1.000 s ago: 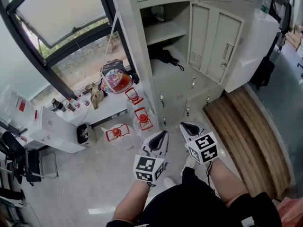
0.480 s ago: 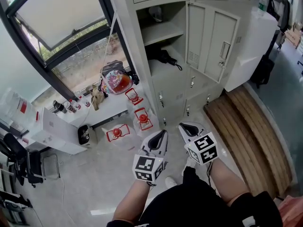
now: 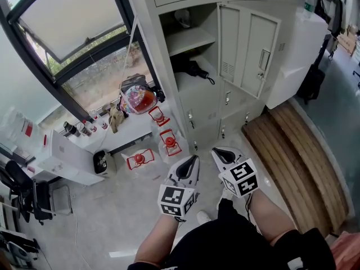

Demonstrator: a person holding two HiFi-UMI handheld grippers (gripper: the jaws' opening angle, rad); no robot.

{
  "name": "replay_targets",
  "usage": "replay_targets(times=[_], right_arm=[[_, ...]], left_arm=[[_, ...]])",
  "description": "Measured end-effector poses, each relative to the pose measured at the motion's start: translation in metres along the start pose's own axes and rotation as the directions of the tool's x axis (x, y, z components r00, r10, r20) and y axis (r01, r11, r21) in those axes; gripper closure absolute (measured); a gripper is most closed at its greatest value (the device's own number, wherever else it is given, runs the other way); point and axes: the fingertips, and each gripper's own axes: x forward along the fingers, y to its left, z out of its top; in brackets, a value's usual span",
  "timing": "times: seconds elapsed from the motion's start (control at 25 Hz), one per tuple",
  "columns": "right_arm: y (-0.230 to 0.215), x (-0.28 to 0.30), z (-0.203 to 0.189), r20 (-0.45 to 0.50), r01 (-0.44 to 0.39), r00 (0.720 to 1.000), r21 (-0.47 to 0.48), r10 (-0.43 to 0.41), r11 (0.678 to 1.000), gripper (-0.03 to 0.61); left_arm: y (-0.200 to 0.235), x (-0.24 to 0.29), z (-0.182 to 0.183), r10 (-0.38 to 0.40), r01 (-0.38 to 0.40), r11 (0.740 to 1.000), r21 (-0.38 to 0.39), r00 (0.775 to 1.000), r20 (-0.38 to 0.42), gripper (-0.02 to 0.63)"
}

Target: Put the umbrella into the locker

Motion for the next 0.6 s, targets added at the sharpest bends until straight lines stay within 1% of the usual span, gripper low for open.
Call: replay_targets(times=[0.6], right_arm=[[0.004, -0.0082, -0.0057, 0.008, -0.001, 1.0, 0.013, 0.001, 1.0, 0.525]], left_arm=[[-0.0076, -0.0055, -0.0038, 0.001, -0.001, 1.0, 0.002, 1.0, -0.004, 0.594]])
